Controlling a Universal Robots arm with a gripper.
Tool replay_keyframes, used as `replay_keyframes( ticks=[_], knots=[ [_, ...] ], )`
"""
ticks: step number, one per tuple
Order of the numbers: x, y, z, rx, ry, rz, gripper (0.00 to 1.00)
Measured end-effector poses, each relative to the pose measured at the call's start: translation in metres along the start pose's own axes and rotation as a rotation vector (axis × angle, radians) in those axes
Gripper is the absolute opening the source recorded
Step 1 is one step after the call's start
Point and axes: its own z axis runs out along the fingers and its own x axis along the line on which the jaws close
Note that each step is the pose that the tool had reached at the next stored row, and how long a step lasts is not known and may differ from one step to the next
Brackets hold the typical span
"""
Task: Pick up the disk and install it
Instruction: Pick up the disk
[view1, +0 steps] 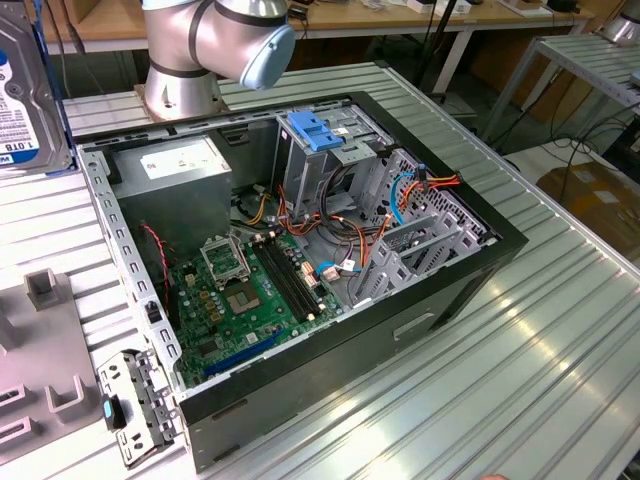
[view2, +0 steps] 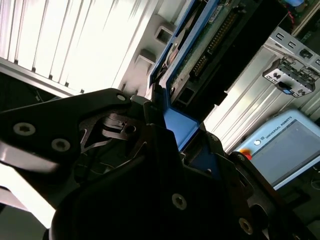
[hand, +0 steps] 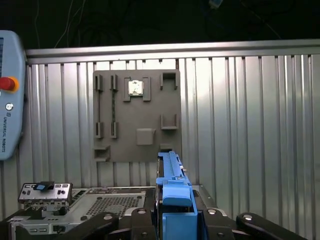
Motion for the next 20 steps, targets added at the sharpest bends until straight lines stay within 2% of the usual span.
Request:
replay_keyframes(
  ticks=[6, 13, 17, 20],
  knots=[
    [0.0093, -0.0068, 0.0006, 0.0000, 0.0002, 0.000, 0.37],
    [0.0163, -0.0232, 0.0018, -0.0005, 0.0003, 0.000, 0.37],
    [0.0195, -0.0374, 0.0034, -0.0005, 0.0004, 0.000, 0.37],
    [0.0205, -0.0451, 0.0040, -0.0007, 0.0009, 0.000, 0.37]
  ],
)
